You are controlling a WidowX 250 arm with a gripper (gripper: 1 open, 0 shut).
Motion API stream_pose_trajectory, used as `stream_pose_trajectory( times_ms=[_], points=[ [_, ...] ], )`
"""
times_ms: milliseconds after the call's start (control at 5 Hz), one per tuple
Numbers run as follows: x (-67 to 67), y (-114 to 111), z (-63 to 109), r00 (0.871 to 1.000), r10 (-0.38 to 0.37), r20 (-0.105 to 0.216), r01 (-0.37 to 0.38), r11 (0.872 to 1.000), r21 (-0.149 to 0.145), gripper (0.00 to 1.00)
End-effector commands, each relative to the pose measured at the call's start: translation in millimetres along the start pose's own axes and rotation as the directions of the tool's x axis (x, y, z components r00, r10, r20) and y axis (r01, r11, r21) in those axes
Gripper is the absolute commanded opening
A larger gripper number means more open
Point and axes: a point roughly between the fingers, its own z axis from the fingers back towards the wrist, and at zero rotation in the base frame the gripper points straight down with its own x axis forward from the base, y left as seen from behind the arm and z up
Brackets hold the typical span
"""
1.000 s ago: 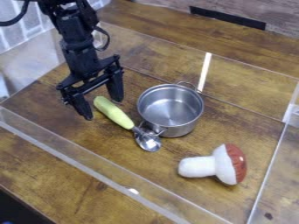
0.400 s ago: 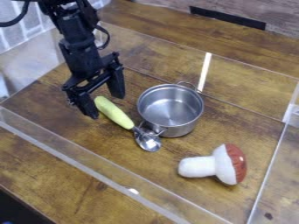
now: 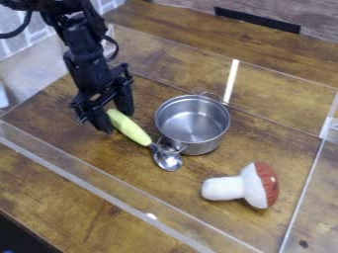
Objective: Move the green spoon to the right side of the table
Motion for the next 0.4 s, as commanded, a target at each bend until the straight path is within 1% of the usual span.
stream_pose_trajectory(
  times_ms=[0, 200],
  points=[
    [-10.2, -9.9, 30.6, 0.998, 0.031, 0.048, -0.028, 0.998, -0.062, 0.0],
    [-26.7, -11.5, 50.6, 0.995, 0.078, 0.06, -0.073, 0.994, -0.077, 0.0]
  ],
)
